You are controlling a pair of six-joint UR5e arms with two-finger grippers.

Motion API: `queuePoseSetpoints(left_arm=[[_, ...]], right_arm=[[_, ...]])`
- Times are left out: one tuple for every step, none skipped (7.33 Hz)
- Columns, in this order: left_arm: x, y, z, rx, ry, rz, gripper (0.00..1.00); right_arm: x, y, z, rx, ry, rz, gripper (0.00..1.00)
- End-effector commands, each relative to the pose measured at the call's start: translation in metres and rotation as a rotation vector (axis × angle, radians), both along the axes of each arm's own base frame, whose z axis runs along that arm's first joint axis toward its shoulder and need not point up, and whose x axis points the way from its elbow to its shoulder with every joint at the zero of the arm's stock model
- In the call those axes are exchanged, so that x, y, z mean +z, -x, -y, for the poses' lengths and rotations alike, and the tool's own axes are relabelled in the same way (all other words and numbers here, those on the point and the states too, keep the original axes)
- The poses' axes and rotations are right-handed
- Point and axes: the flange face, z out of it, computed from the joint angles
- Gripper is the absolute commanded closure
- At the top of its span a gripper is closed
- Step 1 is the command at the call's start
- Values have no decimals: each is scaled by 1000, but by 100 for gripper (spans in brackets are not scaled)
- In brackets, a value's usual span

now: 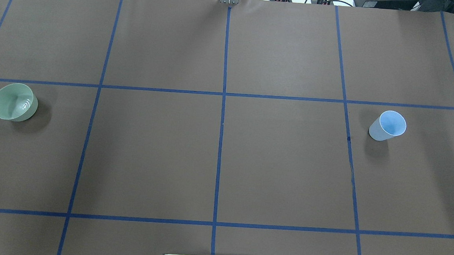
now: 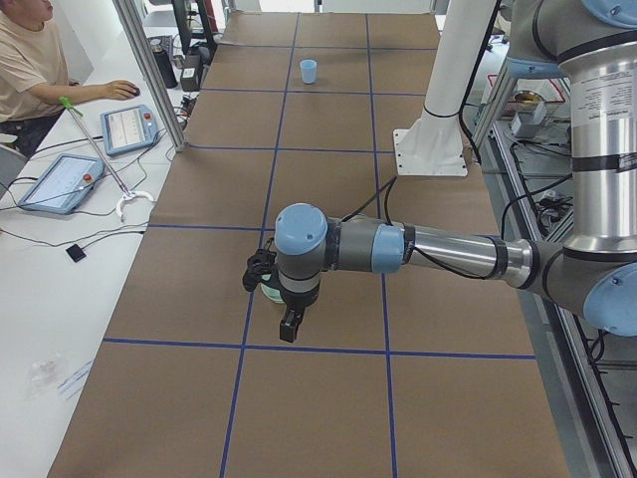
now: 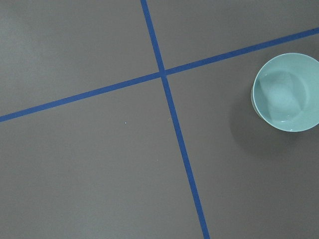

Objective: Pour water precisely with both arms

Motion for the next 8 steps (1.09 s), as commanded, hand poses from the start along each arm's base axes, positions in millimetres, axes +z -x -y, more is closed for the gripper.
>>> queuePoseSetpoints(left_arm=[[-12,-1,0,2,-26,0,0],[-17,-1,-1,2,-35,2,0],[-19,-1,-1,3,-43,0,0],[-29,-1,2,3,-83,2,0],[-38,-1,8,-1,-120,3,0],[-48,0,13,-2,-216,6,0],[-56,0,20,-6,-317,16,0],[-53,-1,24,-11,-338,8,0]], right_arm=[[0,1,0,-2,1,0,0],[0,1,1,-3,0,0,0],[-2,2,3,-3,-2,0,0],[-10,2,10,1,-20,-2,0],[-22,2,16,-2,-49,-3,0],[-33,2,28,3,-83,-4,0],[-38,3,30,-1,-124,0,0],[-38,3,29,-2,-168,3,0]])
